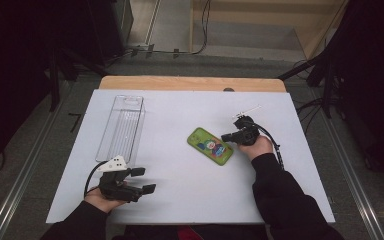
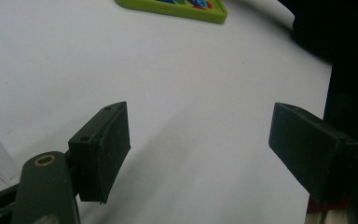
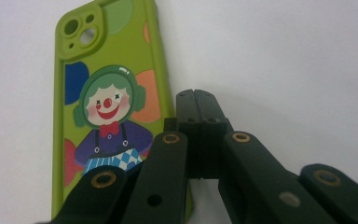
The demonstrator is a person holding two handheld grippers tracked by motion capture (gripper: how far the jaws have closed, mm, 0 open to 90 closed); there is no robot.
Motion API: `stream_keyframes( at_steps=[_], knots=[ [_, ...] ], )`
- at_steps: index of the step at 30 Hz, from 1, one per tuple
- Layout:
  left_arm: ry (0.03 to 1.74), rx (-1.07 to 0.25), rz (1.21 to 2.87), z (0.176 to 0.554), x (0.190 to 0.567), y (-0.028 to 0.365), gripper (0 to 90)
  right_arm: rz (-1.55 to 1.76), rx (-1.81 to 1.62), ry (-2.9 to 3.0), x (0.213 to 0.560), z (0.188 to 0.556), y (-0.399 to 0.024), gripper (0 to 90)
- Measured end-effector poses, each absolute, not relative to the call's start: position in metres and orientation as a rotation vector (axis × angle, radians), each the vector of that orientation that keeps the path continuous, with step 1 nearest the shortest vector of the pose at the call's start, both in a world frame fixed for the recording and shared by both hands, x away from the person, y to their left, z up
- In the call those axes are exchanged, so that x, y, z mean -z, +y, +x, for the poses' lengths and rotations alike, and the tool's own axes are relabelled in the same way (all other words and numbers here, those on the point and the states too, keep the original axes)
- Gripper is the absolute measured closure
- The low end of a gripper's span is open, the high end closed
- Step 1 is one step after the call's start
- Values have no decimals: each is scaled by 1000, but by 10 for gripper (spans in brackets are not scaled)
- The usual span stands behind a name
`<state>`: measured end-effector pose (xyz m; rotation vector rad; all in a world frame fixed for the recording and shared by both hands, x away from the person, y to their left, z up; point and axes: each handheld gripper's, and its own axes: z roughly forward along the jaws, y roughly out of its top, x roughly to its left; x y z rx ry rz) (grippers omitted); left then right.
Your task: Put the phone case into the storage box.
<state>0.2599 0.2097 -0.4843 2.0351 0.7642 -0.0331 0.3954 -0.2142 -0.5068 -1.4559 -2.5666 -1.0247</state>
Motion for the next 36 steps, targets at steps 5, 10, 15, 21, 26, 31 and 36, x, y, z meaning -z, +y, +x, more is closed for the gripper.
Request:
stream_keyframes(
  at_steps=[5, 10, 15, 21, 26, 31, 36],
  knots=[
    [765, 33, 2033, 260, 484, 210, 214, -1455, 1027, -2572, 506, 393, -215, 877],
    [766, 35, 2032, 260, 484, 210, 214, -1472, 1069, -2564, 497, 389, -218, 835],
    [765, 37, 2031, 260, 484, 210, 214, -1462, 1108, -2575, 486, 381, -220, 751],
    [766, 39, 2030, 260, 484, 210, 214, -1463, 1145, -2560, 478, 369, -223, 589],
    [768, 41, 2031, 260, 483, 210, 214, -1449, 1194, -2574, 474, 358, -225, 431],
    [769, 41, 2030, 260, 483, 210, 214, -1402, 1244, -2564, 471, 348, -227, 383],
    [770, 42, 2032, 260, 483, 210, 214, -1371, 1278, -2560, 469, 338, -229, 340]
  ],
)
